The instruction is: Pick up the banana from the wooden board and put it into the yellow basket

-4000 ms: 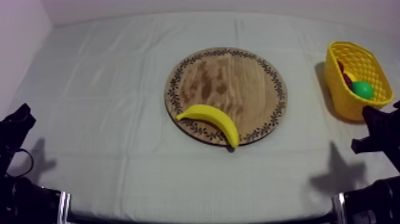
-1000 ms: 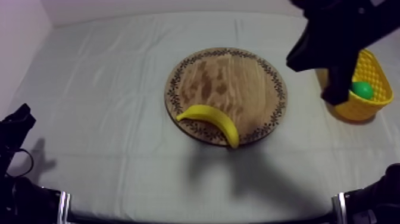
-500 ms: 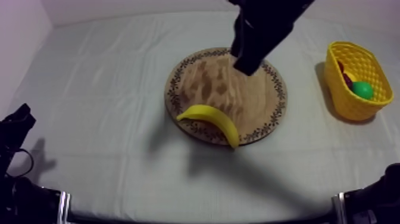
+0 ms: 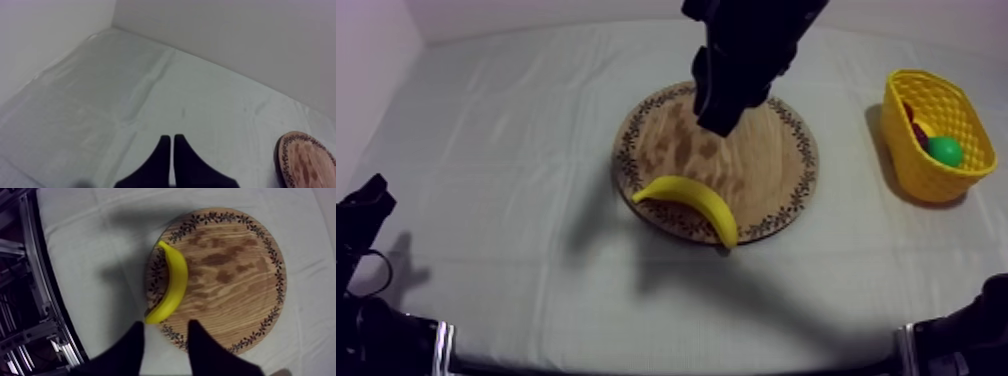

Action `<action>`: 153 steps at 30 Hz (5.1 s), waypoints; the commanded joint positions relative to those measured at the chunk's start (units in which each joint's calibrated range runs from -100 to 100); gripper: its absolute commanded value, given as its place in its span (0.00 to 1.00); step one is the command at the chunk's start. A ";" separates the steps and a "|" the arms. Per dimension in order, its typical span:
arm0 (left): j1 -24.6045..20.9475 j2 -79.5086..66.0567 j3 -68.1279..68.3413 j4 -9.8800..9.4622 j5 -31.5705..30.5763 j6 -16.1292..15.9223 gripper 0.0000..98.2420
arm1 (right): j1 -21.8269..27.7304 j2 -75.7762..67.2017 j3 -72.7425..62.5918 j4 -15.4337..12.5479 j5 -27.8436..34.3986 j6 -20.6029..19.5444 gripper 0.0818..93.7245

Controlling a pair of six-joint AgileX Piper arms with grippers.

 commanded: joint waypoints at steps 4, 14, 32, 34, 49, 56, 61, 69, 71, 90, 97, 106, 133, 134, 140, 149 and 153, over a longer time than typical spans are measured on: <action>-0.02 0.02 0.03 -0.01 0.00 -0.01 0.00 | 0.21 0.69 -0.40 0.79 -0.05 -0.55 0.65; -0.02 0.02 0.03 -0.01 0.00 -0.01 0.00 | 0.27 2.16 2.71 2.34 -0.43 -1.04 0.88; -0.02 0.02 0.03 -0.01 0.00 -0.01 0.00 | 0.58 13.79 9.66 2.37 -8.94 -1.81 0.90; -0.02 0.02 0.03 -0.01 0.00 -0.01 0.00 | 0.78 15.68 9.66 2.38 -10.08 -1.91 0.90; -0.02 0.02 0.03 -0.01 0.00 -0.01 0.00 | 2.11 27.07 7.31 1.84 -15.71 -2.11 0.85; -0.02 0.02 0.03 -0.01 0.00 -0.01 0.00 | 2.37 31.06 4.97 1.48 -17.16 -2.18 0.83; -0.02 0.02 0.03 -0.01 0.00 -0.01 0.00 | 2.53 33.27 3.40 1.01 -17.77 -2.19 0.75; -0.02 0.02 0.03 -0.01 0.00 -0.01 0.00 | 2.76 36.00 1.61 0.71 -18.63 -2.52 0.53; -0.02 0.02 0.03 -0.01 0.00 -0.01 0.00 | 2.82 36.37 1.47 0.71 -19.06 -2.58 0.45; -0.02 0.02 0.03 -0.01 0.00 -0.01 0.00 | 2.85 30.57 3.03 0.97 -19.27 -2.72 0.18; -0.02 0.02 0.03 -0.01 0.00 -0.01 0.00 | 2.40 22.70 3.51 1.49 -17.44 -2.21 0.19; -0.02 0.02 0.03 -0.01 0.00 -0.01 0.00 | 2.80 13.71 1.37 1.71 -12.44 -1.20 0.20; -0.02 0.02 0.03 -0.01 0.00 -0.01 0.00 | 14.92 5.71 -5.69 2.04 -4.93 0.47 0.23; -0.02 0.02 0.03 -0.01 0.00 -0.01 0.00 | 16.04 5.79 -5.71 2.09 -4.99 0.48 0.23; -0.02 0.02 0.03 -0.01 0.00 -0.01 0.00 | 22.47 6.43 -5.39 2.79 -5.57 0.21 0.23; -0.02 0.02 0.03 -0.01 0.00 -0.01 0.00 | 31.62 6.93 -4.63 3.92 -7.32 -0.25 0.24; -0.02 0.02 0.03 -0.01 0.00 -0.01 0.00 | 34.56 6.48 -3.89 4.41 -7.25 0.23 0.24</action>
